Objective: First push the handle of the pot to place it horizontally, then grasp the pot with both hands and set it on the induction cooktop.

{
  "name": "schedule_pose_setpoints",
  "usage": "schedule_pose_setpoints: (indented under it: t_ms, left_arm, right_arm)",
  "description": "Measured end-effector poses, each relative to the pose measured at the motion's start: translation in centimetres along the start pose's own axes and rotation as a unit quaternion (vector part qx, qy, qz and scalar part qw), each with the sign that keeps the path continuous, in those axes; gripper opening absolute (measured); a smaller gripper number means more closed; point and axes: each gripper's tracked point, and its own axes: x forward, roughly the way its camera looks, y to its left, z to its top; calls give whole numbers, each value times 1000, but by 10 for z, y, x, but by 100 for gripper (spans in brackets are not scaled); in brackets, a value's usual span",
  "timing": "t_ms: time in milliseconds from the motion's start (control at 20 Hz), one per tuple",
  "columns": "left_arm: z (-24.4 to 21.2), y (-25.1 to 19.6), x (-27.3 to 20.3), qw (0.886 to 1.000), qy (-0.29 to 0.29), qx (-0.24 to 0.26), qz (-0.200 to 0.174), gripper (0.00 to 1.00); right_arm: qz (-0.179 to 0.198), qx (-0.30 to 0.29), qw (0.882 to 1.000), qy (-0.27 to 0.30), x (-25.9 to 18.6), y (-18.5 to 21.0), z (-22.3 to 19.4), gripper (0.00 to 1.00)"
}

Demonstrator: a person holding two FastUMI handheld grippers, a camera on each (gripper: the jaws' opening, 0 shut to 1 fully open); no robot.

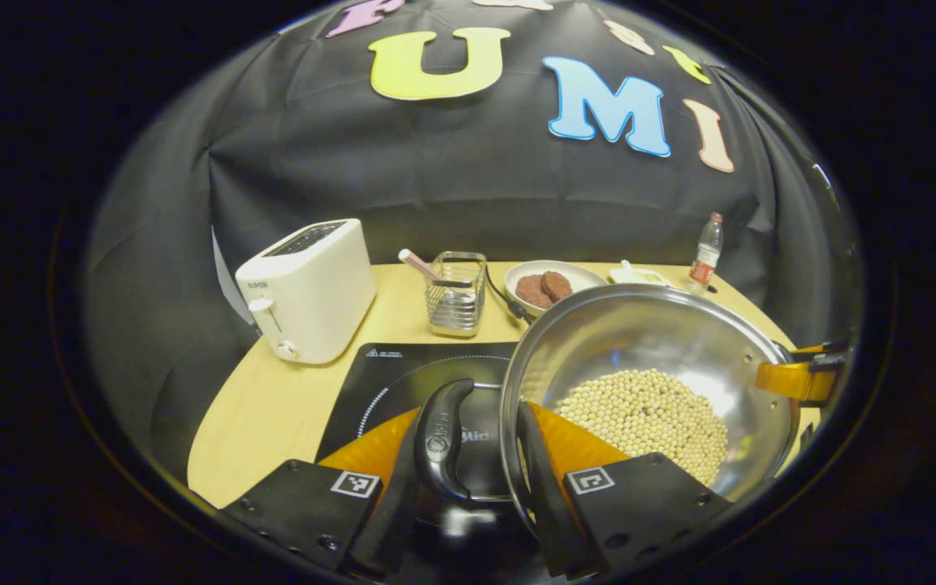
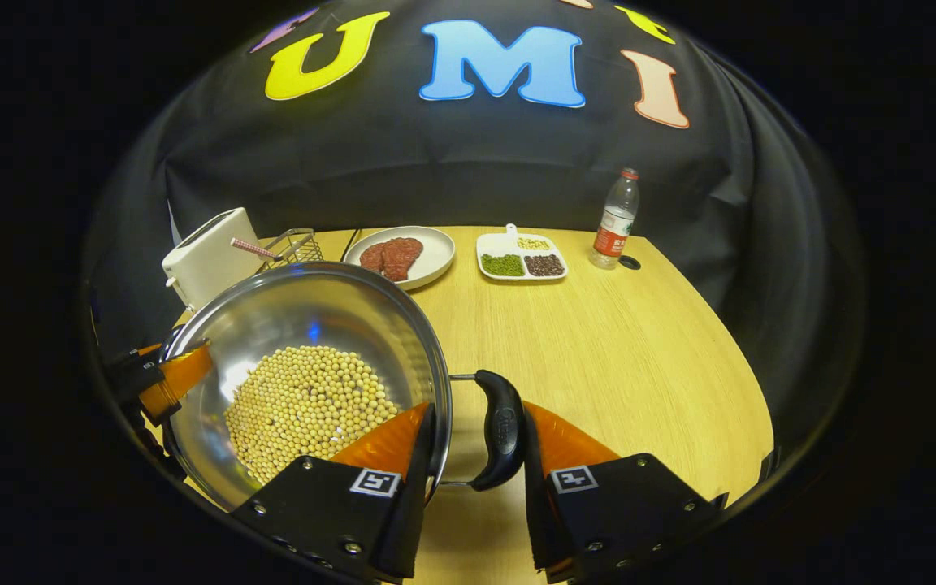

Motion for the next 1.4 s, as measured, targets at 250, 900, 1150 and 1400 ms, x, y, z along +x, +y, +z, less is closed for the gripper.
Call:
schedule_pose_setpoints:
  t_ms: [250,900,1150,1400]
  left_arm:
    - [-1,43,8,1000,3,-9,11,69]
    - [-6,117,24,999,17,-20,36,69]
    - [-5,124,30,999,12,-13,38,70]
    - [24,132,17,995,-53,-4,79,93]
  right_arm:
    - [9,-9,1000,3,9,38,9,53]
    - [30,-21,999,12,29,105,19,53]
    - [36,-11,999,11,34,111,22,52]
    - [47,-37,996,-62,22,106,43,72]
